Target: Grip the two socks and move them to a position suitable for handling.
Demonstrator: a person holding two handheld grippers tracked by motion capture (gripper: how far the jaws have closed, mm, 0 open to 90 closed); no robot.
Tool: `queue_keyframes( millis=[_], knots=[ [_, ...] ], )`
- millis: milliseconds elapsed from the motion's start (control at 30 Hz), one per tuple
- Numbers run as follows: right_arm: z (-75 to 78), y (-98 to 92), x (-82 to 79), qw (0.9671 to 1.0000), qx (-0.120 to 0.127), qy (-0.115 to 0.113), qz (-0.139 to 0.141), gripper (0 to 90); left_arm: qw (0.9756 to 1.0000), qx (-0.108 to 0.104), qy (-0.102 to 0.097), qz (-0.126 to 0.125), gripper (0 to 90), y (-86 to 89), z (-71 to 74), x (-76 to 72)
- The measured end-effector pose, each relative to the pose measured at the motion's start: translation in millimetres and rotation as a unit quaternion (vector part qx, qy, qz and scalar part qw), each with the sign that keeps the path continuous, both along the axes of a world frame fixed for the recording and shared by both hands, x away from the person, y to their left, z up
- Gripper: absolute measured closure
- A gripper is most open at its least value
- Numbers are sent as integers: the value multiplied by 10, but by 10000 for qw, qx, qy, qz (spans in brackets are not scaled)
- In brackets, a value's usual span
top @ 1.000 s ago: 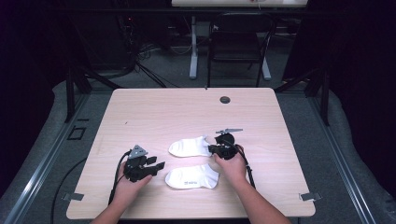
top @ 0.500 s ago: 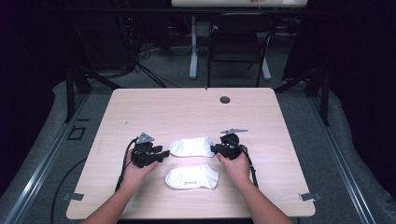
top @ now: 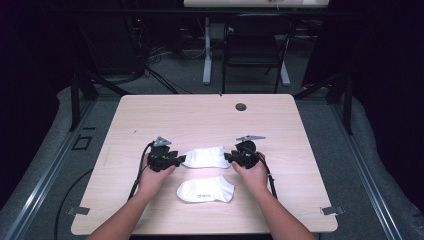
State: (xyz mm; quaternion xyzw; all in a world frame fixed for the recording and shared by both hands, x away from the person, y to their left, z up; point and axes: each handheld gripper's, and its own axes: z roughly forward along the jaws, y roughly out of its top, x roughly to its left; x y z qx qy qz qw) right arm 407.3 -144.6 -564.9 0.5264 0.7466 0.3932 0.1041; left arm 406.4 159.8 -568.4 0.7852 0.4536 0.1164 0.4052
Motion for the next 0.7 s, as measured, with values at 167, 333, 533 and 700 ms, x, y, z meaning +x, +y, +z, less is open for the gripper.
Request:
queue_keyframes(
  millis=[167, 333, 533, 700],
  knots=[
    [-48, 29, 40, 9999, -102, -2, -22, 682, 9998, 171, 59, 50, 555, -53, -88, 57],
    [-59, 37, 55, 9997, -222, 18, 28, 769, 9997, 231, 110, -8, 627, -63, -118, 64],
    [-71, 37, 50, 9995, -298, 81, 95, 835, 9995, 312, 59, 12, 726, -76, -122, 52],
    [-68, 44, 38, 9994, -299, 68, 140, 856, 9993, 365, 73, -19, 809, -88, -119, 40]
  ],
)
